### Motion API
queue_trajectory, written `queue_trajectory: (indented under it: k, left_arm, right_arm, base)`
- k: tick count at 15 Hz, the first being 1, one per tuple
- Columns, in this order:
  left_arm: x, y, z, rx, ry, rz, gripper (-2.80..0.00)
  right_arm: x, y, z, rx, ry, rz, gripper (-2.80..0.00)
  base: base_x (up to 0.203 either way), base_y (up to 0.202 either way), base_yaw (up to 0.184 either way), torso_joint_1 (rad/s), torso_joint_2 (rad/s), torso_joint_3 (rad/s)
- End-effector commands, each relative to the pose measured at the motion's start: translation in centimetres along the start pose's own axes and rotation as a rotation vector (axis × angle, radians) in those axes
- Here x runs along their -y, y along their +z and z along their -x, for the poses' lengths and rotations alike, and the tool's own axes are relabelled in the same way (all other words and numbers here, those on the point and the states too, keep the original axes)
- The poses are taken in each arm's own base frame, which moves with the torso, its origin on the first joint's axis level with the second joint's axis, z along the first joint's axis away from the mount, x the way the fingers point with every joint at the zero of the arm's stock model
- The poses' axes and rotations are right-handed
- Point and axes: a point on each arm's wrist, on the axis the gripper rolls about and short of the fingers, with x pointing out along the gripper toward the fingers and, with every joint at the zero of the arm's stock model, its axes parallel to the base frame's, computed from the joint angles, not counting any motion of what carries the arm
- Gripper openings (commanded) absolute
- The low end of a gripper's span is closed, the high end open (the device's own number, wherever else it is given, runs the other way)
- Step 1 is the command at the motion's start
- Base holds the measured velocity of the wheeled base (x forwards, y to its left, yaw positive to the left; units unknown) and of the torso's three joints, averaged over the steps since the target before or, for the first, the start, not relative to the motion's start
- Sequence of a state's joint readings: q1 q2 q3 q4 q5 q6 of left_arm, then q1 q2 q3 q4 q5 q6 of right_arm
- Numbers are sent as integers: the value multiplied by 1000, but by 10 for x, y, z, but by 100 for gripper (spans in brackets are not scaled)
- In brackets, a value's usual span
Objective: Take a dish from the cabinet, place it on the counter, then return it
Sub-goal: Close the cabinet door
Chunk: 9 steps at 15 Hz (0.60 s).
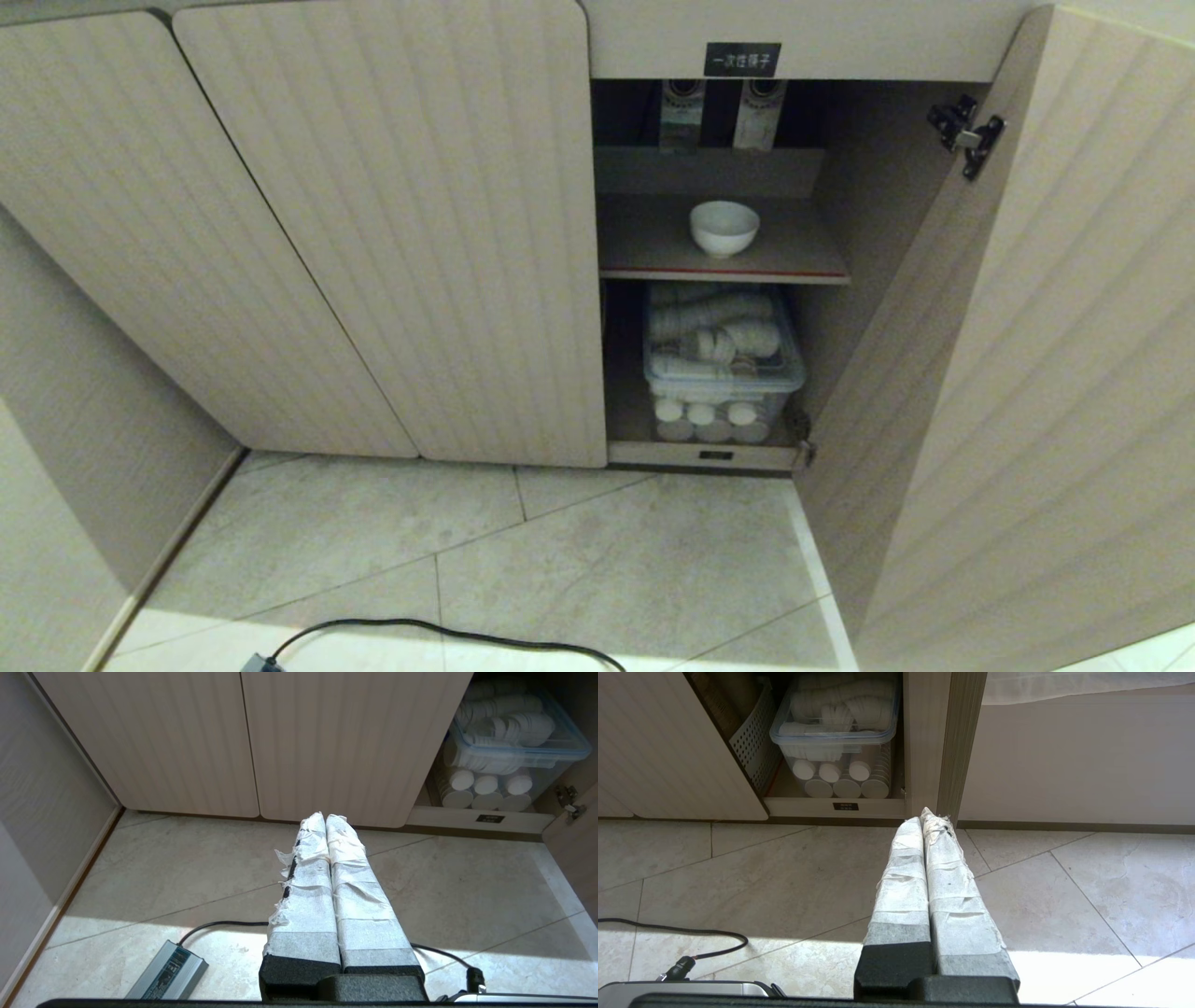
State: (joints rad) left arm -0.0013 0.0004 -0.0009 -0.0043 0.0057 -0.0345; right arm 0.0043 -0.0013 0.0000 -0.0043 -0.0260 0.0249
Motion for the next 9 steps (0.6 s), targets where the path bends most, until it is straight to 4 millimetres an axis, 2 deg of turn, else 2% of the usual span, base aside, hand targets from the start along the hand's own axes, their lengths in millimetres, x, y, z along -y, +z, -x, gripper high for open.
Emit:
queue_trajectory:
  k: [1, 9]
  left_arm:
    - [0, 0, 0, 0, 0, 1, -280]
    - [0, 0, 0, 0, 0, 1, -280]
  right_arm:
    - [0, 0, 0, -1, 0, 0, -280]
    - [0, 0, 0, -4, 1, 20, -280]
  base:
    - [0, 0, 0, 0, 0, 0]
    - [0, 0, 0, 0, 0, 0]
